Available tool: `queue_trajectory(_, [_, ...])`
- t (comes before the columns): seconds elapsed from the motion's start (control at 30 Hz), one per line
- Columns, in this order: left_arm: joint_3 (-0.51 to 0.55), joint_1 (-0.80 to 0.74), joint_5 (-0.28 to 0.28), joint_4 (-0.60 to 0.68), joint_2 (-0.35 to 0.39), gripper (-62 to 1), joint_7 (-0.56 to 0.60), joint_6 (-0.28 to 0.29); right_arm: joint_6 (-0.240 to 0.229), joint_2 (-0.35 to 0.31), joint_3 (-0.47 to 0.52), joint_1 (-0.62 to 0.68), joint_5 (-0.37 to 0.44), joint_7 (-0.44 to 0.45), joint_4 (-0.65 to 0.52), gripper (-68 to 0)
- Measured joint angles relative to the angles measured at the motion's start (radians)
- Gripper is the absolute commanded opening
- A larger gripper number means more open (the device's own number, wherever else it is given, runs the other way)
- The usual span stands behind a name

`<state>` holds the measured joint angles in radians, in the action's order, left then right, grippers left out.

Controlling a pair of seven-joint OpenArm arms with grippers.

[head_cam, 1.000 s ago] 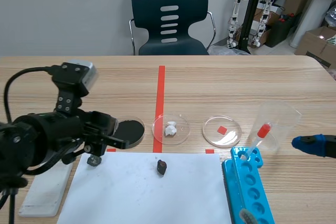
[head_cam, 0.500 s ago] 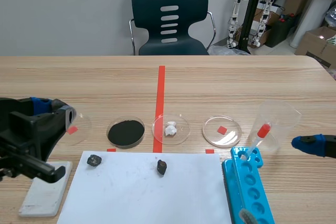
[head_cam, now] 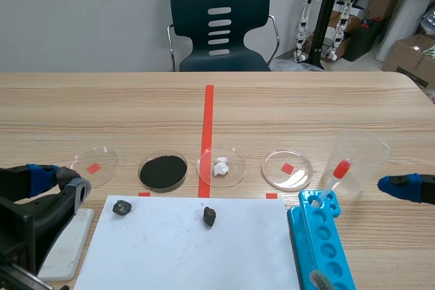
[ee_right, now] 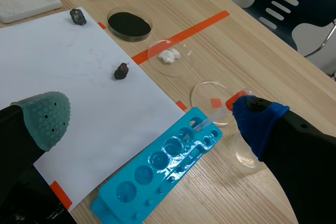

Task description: Pick up the middle mineral with the left hand

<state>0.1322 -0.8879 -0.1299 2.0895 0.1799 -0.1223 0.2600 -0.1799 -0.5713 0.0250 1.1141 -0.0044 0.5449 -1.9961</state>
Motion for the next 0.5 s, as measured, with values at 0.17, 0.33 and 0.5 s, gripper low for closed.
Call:
queue_trajectory(0.17, [0.0, 0.007, 0.0, 0.0, 0.0, -49.8, 0.002, 0.0, 0.0, 0.0, 0.0, 0.0, 0.0, 0.0, 0.0, -2.0])
queue_trajectory(0.33, [0.0, 0.007, -0.001, 0.0, 0.0, -49.8, 0.008, 0.0, 0.0, 0.0, 0.0, 0.0, 0.0, 0.0, 0.0, -2.0])
queue_trajectory(0.5, [0.0, 0.007, 0.001, 0.0, 0.0, -49.8, 0.007, 0.0, 0.0, 0.0, 0.0, 0.0, 0.0, 0.0, 0.0, -2.0])
